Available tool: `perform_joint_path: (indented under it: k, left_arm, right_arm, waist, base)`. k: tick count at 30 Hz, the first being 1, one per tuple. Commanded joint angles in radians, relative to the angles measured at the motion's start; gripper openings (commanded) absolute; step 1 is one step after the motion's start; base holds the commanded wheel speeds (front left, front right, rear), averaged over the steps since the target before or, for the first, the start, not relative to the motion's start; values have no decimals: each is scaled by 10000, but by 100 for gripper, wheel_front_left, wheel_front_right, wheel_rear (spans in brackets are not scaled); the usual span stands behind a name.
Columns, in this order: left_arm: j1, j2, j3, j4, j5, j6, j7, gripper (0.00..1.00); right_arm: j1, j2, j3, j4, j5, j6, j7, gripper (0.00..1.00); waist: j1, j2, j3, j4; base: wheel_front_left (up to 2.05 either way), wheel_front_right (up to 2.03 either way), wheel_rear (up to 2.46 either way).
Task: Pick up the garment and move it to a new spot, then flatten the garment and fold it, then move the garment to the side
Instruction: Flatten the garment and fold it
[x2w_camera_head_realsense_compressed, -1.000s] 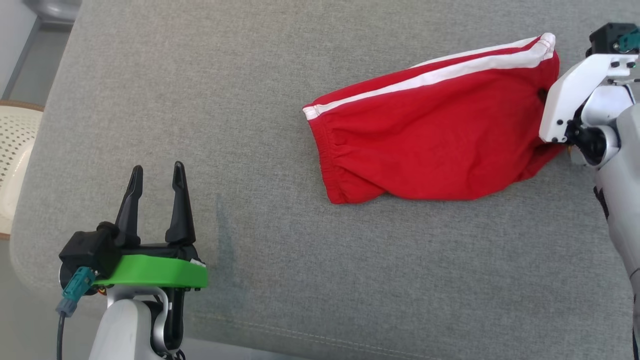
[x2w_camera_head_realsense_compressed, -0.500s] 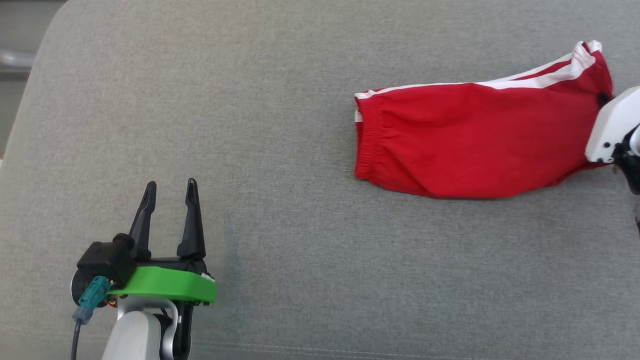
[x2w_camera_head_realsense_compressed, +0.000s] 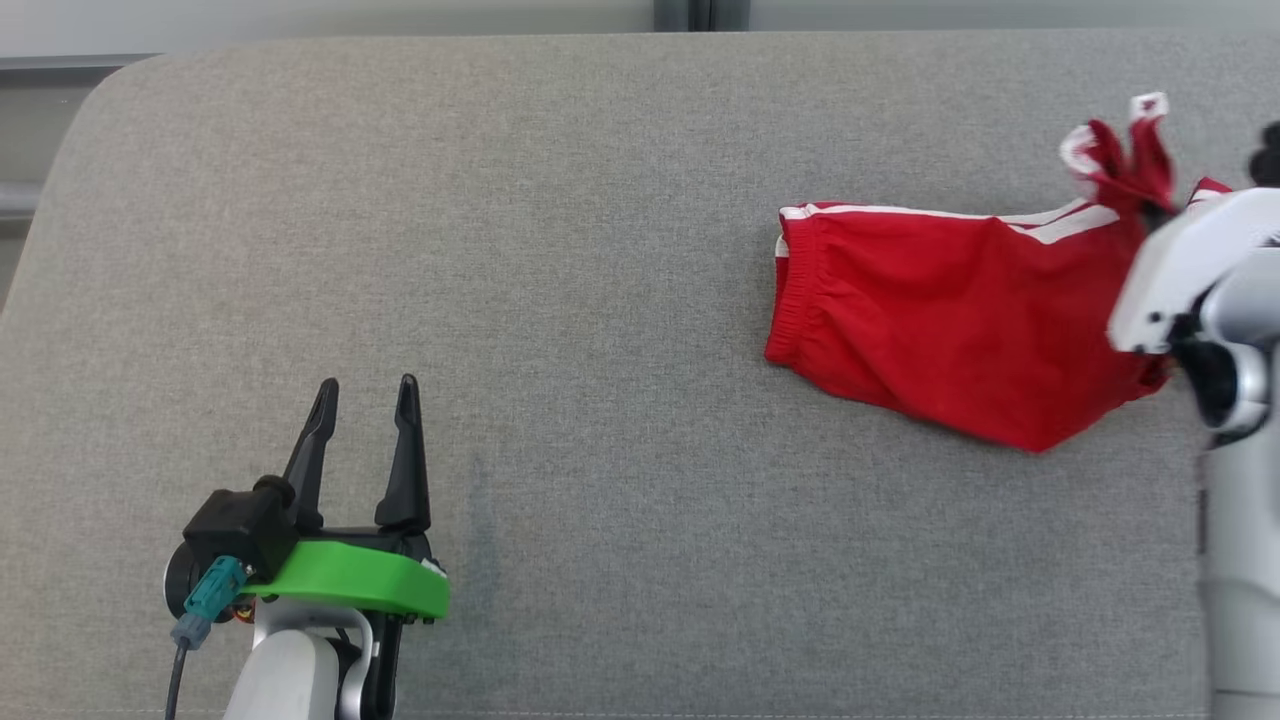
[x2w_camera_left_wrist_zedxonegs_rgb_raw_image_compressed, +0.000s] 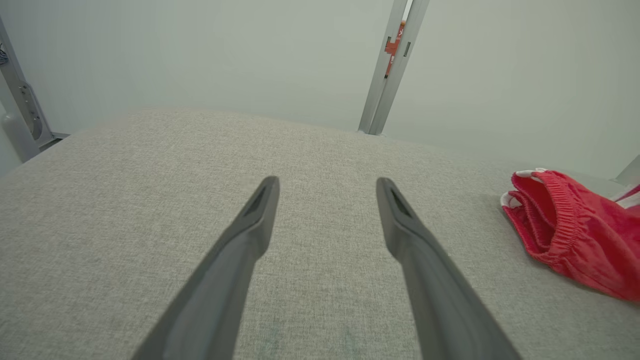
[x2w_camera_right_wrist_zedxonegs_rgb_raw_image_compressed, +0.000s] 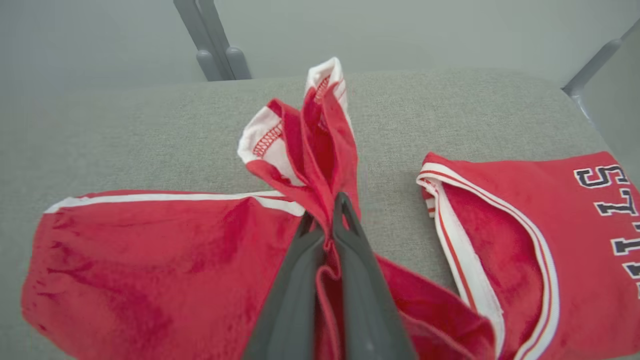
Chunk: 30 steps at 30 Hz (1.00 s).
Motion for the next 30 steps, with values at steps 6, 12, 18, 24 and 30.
perform_joint_path:
  k: [6,12,18,24,30]
  left_arm:
    - [38,30,-26,80,-157,-28,-24,100]
    - [13,29,-69,118,-258,-32,-24,100]
    - [0,29,-113,161,-328,-27,-24,100]
    - [80,29,-114,187,-363,29,-24,100]
    - [215,29,-82,225,-325,55,-24,100]
  right_arm:
    - [25,1004,1311,-297,506,3,190,0]
    - [-5,1287,2305,119,860,3,-149,0]
    - [-22,1339,3032,855,1230,3,-363,0]
    - [-228,1330,3547,1498,1851,3,-688,100]
    - [-386,1322,3985,1142,4473,3,-1261,100]
  waist:
    - [0,0,-100,168]
    - [0,0,-94,405]
    - [0,0,-61,612]
    - [0,0,-86,663]
    - [0,0,-251,524]
  base:
    - [0,0,0]
    - [0,0,0]
    - [0,0,0]
    - [0,0,0]
    - [0,0,0]
